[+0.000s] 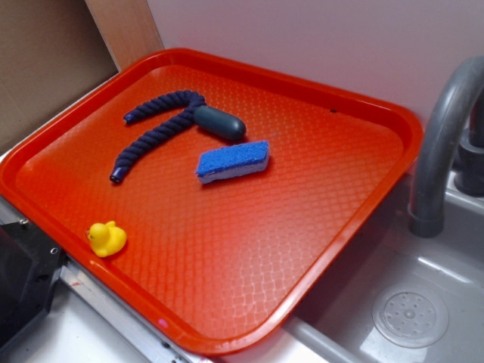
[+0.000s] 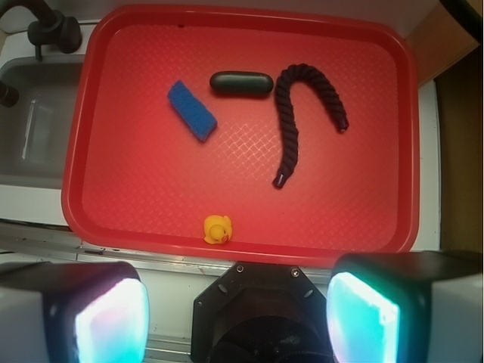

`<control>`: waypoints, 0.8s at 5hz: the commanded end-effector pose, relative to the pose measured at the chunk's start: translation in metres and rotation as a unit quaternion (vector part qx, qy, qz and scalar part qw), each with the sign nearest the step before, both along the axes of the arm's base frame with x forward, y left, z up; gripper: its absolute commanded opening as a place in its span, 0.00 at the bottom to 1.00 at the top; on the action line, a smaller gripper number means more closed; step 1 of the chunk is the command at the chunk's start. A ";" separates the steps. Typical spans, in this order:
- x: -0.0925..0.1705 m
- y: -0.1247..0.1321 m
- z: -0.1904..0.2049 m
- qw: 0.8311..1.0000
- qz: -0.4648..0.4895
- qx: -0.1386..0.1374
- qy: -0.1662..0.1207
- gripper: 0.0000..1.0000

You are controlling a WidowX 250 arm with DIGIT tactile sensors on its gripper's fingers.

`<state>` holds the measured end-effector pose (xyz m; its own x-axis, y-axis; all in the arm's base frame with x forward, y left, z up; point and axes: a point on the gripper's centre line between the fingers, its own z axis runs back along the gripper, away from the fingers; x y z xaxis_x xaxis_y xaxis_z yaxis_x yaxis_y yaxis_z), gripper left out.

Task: Grab the yellow duck.

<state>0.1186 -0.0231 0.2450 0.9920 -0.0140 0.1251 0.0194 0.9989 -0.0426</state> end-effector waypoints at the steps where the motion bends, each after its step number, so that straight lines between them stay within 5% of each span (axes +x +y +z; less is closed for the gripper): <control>1: 0.000 0.000 0.000 1.000 0.000 0.000 0.000 1.00; 2: 0.022 -0.010 -0.008 1.000 0.007 -0.013 -0.015 1.00; 4: 0.039 -0.053 -0.047 0.997 -0.051 -0.028 0.050 1.00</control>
